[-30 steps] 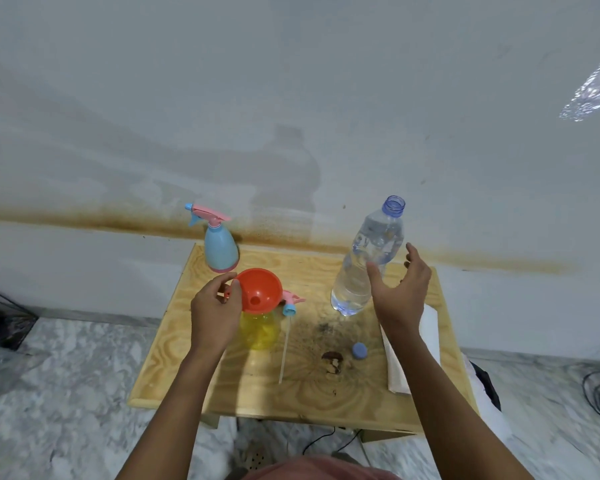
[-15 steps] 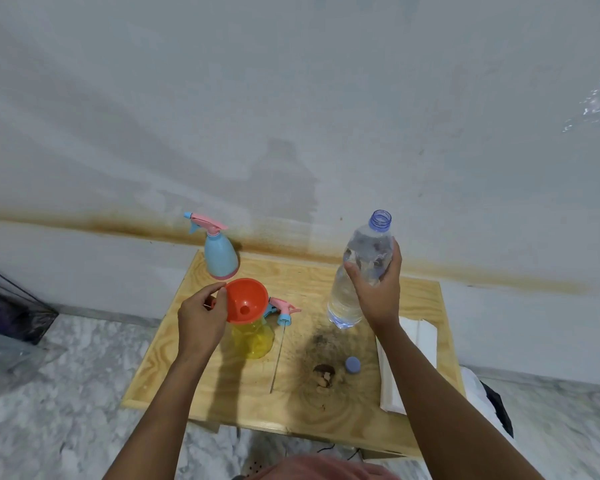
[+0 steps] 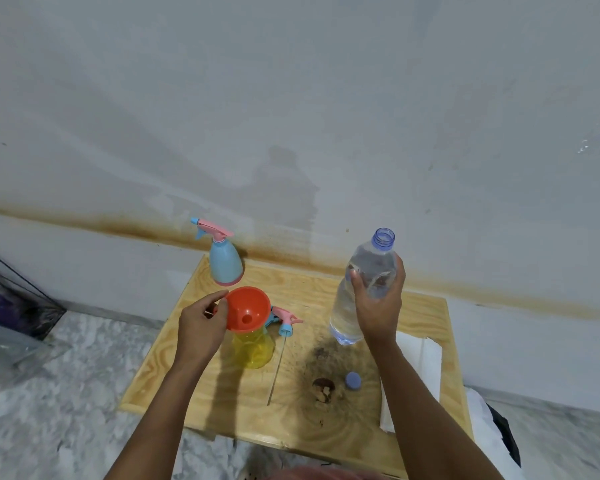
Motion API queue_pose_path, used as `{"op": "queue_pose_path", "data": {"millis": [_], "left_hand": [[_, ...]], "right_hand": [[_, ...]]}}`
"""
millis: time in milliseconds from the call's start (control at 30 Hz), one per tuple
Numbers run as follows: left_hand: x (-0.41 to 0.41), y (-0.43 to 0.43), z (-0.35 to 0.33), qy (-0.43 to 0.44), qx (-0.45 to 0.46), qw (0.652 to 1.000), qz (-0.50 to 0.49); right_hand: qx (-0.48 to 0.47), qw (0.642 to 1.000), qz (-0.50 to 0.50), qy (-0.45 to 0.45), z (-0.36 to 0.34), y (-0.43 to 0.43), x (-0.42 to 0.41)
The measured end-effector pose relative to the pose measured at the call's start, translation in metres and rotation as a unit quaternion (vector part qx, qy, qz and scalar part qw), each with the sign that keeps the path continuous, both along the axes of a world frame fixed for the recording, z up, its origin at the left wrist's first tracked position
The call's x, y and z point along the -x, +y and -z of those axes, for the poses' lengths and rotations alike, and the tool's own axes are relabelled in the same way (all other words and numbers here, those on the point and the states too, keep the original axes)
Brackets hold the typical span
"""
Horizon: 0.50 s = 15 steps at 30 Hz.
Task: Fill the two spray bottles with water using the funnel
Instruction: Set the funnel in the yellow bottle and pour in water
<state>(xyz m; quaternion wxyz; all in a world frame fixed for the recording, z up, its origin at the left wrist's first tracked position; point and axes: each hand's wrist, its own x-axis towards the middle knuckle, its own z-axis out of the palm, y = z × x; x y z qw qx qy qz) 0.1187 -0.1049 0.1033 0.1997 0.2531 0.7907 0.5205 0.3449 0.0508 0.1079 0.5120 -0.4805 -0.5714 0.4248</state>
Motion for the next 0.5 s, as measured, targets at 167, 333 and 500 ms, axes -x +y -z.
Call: {"op": "queue_pose_path", "data": {"millis": [167,333,500], "left_hand": [[0.001,-0.003,0.000,0.003,-0.005,1.000,0.003],[0.001,-0.004,-0.001,-0.005,-0.010,1.000,0.007],[0.002,-0.005,-0.003,-0.006,-0.015,1.000,0.013]], "right_hand": [[-0.015,0.999,-0.032,-0.019,-0.010,-0.007,0.001],[-0.028,0.997,-0.078,-0.009,-0.022,-0.017,0.003],[-0.061,0.992,-0.108,-0.009,-0.039,-0.032,0.011]]}}
